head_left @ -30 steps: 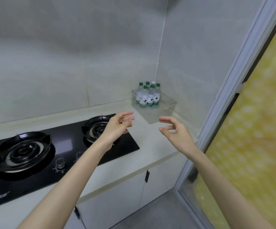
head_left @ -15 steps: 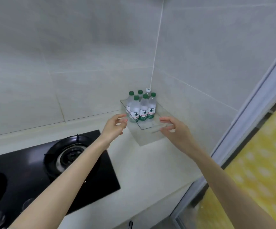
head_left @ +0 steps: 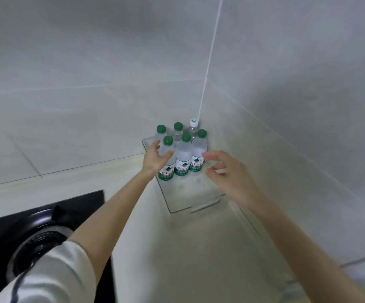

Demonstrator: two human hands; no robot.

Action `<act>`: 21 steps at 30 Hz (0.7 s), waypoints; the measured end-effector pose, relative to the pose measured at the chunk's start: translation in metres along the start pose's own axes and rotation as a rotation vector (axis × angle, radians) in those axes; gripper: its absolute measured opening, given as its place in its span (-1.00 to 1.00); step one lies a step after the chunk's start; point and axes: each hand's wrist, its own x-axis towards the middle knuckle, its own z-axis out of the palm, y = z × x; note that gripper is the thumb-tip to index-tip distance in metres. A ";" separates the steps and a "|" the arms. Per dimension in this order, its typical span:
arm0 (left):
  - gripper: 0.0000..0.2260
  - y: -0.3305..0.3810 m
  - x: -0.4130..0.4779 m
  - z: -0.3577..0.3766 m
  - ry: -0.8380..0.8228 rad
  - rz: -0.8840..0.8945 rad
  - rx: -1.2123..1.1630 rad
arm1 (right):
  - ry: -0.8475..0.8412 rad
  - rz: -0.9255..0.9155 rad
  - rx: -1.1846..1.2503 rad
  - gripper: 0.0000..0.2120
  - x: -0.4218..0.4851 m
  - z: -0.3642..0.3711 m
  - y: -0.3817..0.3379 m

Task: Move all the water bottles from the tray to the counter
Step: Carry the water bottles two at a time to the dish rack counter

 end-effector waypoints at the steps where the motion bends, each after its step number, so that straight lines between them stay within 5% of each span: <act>1: -0.36 -0.003 0.012 0.007 0.004 0.006 0.033 | -0.010 -0.002 0.024 -0.71 0.012 0.000 0.006; 16: -0.74 -0.022 0.037 0.026 0.219 0.095 -0.115 | -0.068 0.027 0.146 -0.70 0.077 0.015 0.052; 21: -0.66 0.003 0.010 0.011 0.280 0.135 -0.182 | -0.056 0.031 0.178 -0.68 0.072 0.013 0.050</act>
